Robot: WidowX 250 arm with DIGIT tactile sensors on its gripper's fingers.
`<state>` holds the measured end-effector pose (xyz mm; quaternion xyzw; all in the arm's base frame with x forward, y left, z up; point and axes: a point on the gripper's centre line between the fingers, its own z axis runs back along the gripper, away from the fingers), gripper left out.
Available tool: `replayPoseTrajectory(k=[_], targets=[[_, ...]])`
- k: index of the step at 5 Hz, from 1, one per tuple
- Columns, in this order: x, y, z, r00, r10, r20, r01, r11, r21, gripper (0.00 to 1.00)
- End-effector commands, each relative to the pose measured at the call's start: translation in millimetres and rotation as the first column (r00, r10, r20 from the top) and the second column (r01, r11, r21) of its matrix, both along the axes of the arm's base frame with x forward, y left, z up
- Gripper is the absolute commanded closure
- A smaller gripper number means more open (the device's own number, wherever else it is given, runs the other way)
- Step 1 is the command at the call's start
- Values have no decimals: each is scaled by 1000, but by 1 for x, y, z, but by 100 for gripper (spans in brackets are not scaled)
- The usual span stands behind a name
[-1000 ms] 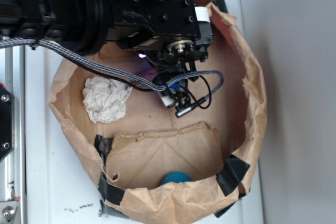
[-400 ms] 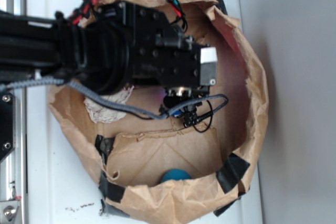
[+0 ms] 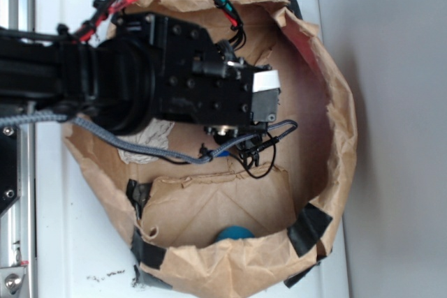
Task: Grab the wood chip.
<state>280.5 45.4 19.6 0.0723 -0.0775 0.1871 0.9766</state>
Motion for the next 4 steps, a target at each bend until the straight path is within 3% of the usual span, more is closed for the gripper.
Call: replayPoseTrajectory(k=[1, 4], targets=[[-6, 2, 9, 1000, 3, 15, -2, 1000, -13, 100], [-24, 8, 89, 996, 4, 84, 11, 983, -182, 100]])
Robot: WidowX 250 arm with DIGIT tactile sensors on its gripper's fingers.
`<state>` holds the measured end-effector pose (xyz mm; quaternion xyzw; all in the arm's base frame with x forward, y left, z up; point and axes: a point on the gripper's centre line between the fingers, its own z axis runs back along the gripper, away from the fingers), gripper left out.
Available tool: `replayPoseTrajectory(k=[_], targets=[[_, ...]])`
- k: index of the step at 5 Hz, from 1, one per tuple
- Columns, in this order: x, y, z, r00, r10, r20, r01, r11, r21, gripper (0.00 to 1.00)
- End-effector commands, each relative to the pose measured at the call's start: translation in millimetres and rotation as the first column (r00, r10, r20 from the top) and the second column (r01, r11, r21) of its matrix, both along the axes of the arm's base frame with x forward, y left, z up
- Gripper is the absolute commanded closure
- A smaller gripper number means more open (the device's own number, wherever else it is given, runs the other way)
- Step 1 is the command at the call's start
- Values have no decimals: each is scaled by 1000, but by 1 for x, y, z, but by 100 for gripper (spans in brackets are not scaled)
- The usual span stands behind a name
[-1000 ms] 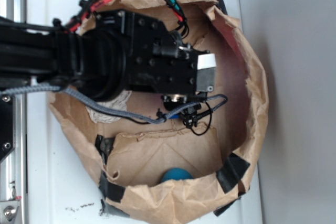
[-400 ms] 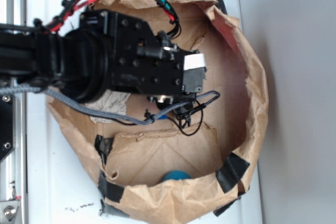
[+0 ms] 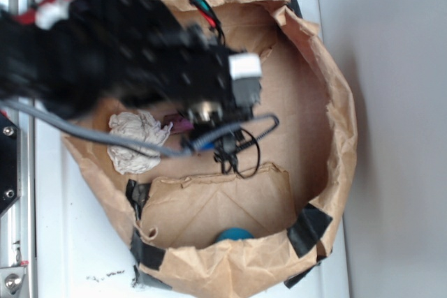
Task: Grab the wood chip.
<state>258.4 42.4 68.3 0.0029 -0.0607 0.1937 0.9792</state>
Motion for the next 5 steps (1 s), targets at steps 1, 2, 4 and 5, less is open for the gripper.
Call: replayPoseTrajectory(k=[1, 2, 4, 5], targets=[[-8, 12, 49, 995, -8, 98, 14, 998, -55, 100], [-6, 14, 45, 996, -17, 82, 21, 999, -50, 86], [-1, 14, 6, 990, -106, 93, 111, 993, -43, 0], [1, 15, -13, 989, -100, 109, 103, 994, -25, 0]])
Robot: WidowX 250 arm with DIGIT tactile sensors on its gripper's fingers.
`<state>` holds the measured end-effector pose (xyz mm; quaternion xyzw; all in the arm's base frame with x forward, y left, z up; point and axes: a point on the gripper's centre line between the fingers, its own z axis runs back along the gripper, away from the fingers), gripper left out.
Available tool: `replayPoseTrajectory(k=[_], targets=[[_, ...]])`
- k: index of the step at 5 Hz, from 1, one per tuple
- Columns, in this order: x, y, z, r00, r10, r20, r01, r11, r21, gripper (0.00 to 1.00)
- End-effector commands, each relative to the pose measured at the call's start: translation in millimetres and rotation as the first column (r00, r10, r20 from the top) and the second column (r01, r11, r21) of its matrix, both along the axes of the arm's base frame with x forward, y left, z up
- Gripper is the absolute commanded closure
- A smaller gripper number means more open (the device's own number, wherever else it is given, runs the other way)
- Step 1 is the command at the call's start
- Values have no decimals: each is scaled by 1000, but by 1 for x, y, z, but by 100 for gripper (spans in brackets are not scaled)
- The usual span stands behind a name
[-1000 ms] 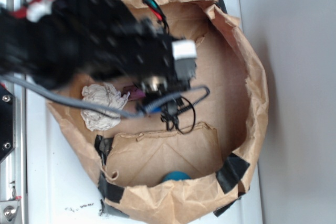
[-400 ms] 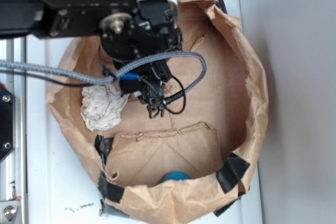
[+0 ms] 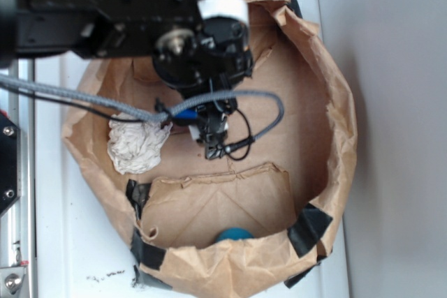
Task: Grab the wood chip.
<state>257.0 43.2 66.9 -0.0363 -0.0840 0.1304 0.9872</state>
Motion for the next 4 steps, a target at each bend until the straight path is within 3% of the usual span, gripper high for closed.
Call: replayPoseTrajectory(k=[1, 2, 3, 4], targets=[[4, 12, -27, 998, 14, 59, -15, 1000, 21, 0], [7, 11, -39, 999, -16, 46, 15, 1000, 21, 0], [10, 6, -52, 1000, -16, 24, 14, 998, 65, 0], [11, 6, -54, 1000, 7, 28, -9, 997, 71, 100]])
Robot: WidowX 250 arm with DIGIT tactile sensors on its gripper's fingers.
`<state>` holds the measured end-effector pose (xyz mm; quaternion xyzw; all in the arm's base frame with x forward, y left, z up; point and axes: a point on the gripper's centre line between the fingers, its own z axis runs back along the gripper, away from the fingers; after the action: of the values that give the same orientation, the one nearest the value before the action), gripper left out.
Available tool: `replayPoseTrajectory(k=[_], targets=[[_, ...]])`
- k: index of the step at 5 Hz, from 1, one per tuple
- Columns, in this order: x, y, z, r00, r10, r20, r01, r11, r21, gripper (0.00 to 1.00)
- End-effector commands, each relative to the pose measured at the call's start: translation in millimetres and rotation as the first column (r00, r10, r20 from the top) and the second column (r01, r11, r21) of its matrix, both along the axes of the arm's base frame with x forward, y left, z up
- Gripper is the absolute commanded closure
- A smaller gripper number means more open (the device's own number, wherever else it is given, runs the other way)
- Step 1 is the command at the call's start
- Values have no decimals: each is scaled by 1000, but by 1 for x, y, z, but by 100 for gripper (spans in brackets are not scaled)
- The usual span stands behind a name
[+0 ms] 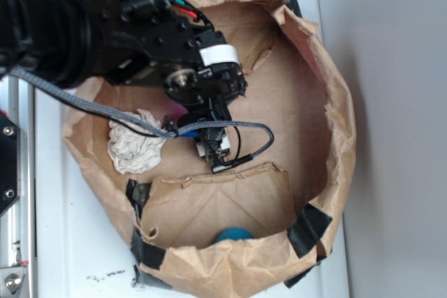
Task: Grab the wood chip.
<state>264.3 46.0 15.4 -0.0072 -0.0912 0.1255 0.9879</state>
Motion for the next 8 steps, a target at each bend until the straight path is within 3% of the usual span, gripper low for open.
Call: replayPoseTrajectory(k=[1, 3, 4, 6, 8], targets=[[3, 5, -1, 999, 28, 33, -28, 999, 21, 100], [1, 5, 2, 998, 47, 46, -48, 998, 33, 100], [1, 6, 11, 997, 52, 53, -53, 999, 14, 100], [-1, 10, 73, 991, 80, 105, -71, 994, -86, 100], [-7, 11, 116, 995, 71, 73, -60, 988, -140, 100]])
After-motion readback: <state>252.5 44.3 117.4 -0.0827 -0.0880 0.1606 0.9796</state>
